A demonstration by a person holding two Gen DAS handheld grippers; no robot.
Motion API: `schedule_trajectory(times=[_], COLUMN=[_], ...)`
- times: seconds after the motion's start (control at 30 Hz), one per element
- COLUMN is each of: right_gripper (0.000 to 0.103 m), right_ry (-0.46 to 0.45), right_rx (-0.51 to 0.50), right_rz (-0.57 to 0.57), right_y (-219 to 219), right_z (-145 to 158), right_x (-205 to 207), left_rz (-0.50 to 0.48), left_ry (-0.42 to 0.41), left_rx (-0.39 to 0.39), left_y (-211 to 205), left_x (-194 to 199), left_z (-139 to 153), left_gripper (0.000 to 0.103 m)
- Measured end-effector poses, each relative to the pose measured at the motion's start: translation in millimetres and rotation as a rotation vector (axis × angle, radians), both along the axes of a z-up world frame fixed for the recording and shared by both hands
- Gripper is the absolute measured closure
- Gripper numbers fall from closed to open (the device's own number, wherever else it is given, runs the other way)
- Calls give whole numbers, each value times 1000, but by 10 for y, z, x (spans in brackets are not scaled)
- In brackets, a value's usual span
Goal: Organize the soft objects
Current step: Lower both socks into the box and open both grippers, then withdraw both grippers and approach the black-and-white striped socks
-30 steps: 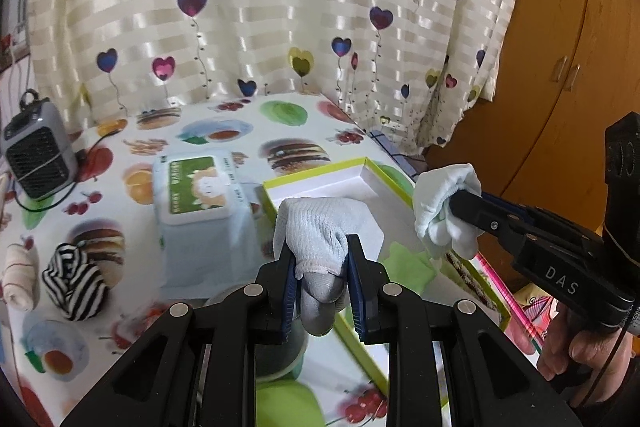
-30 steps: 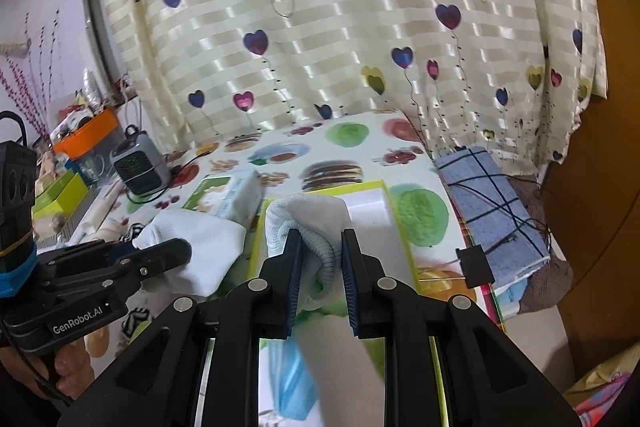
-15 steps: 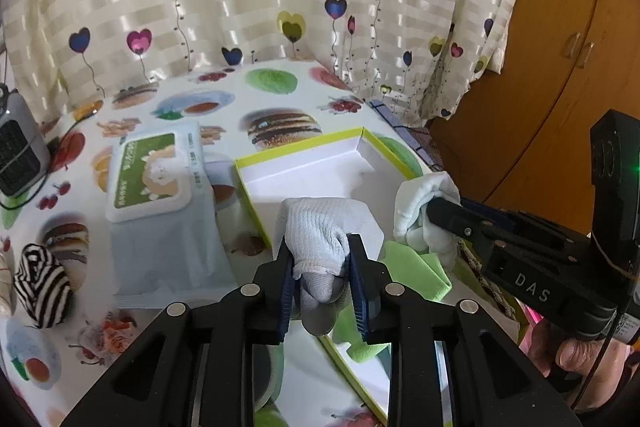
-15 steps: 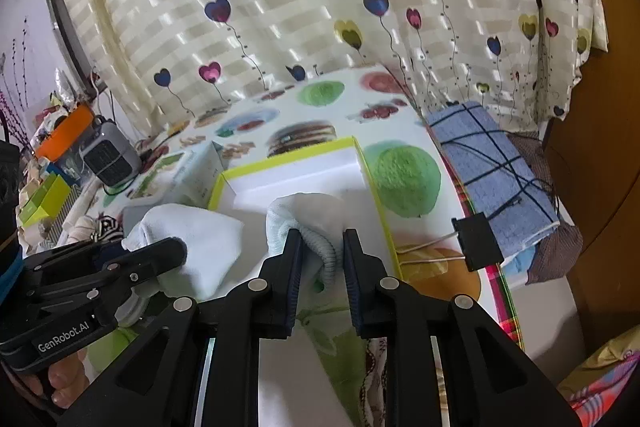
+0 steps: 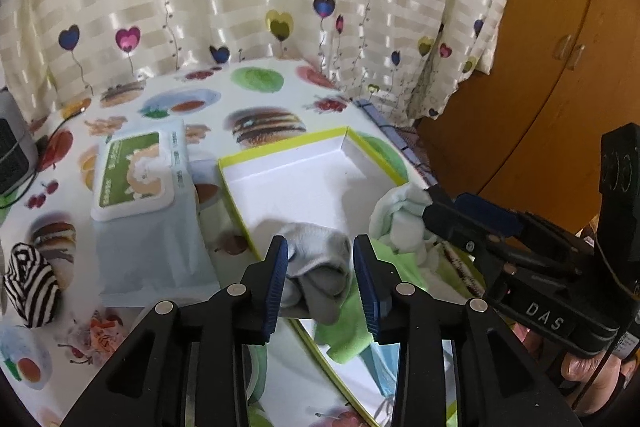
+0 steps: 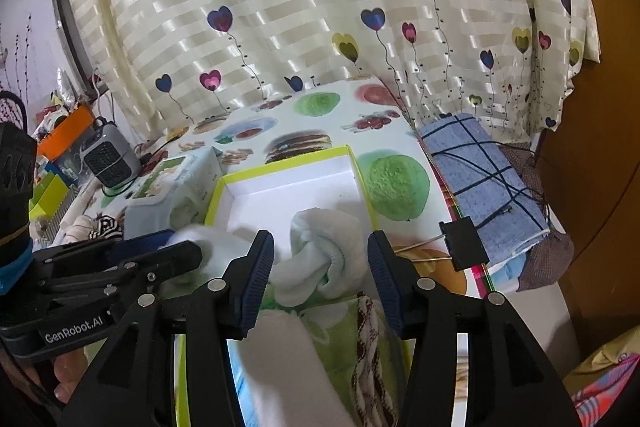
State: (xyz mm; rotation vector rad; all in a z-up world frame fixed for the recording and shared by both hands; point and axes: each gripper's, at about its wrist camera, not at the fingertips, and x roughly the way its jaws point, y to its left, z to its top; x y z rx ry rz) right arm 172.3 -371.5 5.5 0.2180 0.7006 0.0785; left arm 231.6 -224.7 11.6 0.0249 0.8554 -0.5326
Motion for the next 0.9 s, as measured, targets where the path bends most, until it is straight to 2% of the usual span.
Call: schedule_trajectory(times=[0.3,0.7,0.9], right_gripper=[53,53,53], right_ry=[-42,-86,-83], right_rx=[-13,-118,-122], right_rz=[0,108,174], right_y=[100,621,887], right_z=[176,353,375], right_x=[-269,-664,-837], left_rz=[5,65,88], left_ry=[-35,-76,-113], left_rx=[-20,-29,-28], left_y=[175,611,799], left_x=[-212,-646,-866], left_z=[179,326,414], left_gripper=[69,69,69])
